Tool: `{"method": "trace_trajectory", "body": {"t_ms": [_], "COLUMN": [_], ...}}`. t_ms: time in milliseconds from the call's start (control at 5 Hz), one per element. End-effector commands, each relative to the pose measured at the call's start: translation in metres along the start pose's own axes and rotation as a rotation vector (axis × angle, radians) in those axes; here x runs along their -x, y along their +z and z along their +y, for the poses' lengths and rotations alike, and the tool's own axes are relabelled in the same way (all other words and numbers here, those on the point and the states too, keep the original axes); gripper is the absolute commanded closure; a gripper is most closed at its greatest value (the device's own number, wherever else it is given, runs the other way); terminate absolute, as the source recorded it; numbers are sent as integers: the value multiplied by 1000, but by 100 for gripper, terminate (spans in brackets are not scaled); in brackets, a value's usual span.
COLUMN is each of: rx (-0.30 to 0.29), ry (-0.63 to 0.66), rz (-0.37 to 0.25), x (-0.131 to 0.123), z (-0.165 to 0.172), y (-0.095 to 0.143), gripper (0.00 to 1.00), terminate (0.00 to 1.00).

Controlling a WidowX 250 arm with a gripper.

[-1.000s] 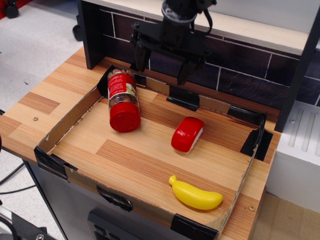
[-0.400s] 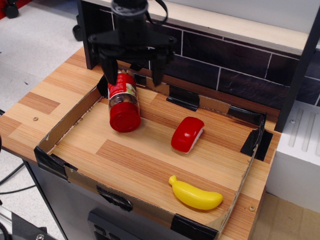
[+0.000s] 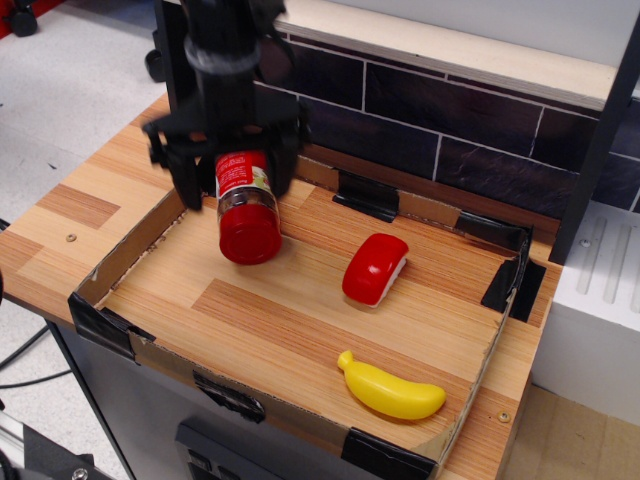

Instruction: Upright basil bottle

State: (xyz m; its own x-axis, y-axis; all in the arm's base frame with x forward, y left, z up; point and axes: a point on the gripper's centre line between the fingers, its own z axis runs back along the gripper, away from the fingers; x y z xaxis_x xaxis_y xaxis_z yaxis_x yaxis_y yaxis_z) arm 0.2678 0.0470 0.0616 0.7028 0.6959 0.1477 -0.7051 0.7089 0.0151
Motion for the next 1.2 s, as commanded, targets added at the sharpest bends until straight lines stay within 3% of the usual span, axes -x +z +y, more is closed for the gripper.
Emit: {"method": "trace_trajectory", "body": {"t_ms": [0,600,1000], "rx": [45,2,-25], "ry": [62,56,42], "rz": [-70,-98,-42], "x": [1,0,2], "z": [-3,-2,-6], "y": [3,-25,-37], "gripper": [0,0,0], "terminate": [0,0,0]}}
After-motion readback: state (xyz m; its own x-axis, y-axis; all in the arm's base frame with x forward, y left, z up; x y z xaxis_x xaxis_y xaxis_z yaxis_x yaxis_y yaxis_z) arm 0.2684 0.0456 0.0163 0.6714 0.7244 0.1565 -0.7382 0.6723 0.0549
